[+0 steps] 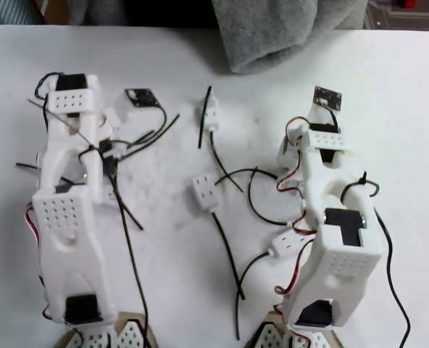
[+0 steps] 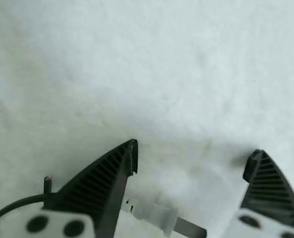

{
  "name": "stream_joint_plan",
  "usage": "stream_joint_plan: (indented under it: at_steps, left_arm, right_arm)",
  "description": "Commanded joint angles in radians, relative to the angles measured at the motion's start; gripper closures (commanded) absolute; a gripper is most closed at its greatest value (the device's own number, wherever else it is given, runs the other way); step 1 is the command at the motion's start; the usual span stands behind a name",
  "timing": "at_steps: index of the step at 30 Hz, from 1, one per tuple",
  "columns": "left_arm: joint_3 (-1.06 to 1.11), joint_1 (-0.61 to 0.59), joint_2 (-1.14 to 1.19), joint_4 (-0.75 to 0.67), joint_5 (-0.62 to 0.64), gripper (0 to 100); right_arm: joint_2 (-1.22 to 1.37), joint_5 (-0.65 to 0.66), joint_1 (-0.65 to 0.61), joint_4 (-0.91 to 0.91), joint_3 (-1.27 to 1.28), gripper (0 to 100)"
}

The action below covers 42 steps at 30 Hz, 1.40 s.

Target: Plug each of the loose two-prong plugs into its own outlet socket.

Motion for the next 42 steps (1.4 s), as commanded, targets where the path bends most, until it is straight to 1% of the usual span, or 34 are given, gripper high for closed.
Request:
stream_joint_plan:
  at_steps: [1, 9, 13, 16, 22, 25, 29, 31, 34, 36, 42]
  left_arm:
    - [-0.015, -0.004, -0.012, 0.008, 0.015, 86]
    - [-0.014, -0.068, -0.01, 0.008, 0.008, 86]
    - [-0.012, -0.068, -0.008, 0.006, 0.006, 86]
    - [-0.009, -0.068, -0.001, -0.028, 0.006, 86]
    - [-0.02, -0.076, 0.076, -0.044, 0.006, 86]
    - [-0.02, -0.077, 0.107, -0.04, -0.031, 86]
    - [-0.02, -0.088, 0.113, -0.035, -0.055, 87]
    - [-0.02, -0.091, 0.096, -0.037, -0.057, 89]
    - [-0.02, -0.091, 0.05, -0.034, -0.057, 98]
    - [-0.018, -0.097, 0.01, -0.021, -0.052, 97]
    - [-0.018, -0.111, -0.148, 0.002, -0.051, 98]
  right_arm:
    - [-0.035, -0.006, -0.015, -0.015, -0.005, 65.8]
    - [-0.035, -0.006, -0.015, -0.015, -0.005, 65.8]
    - [-0.035, -0.006, -0.015, -0.015, -0.005, 65.8]
    - [-0.035, -0.006, -0.015, -0.015, -0.005, 65.8]
    - [-0.035, -0.006, -0.015, -0.015, -0.005, 65.8]
    - [-0.035, -0.006, -0.021, -0.015, -0.005, 65.8]
    - [-0.035, 0.035, -0.025, -0.015, -0.005, 65.8]
    - [-0.035, 0.034, -0.025, -0.015, -0.005, 65.8]
    - [-0.035, 0.034, -0.025, -0.015, -0.005, 65.8]
    - [-0.035, 0.034, -0.025, -0.015, -0.005, 65.8]
    - [-0.035, 0.034, -0.025, -0.015, -0.005, 65.8]
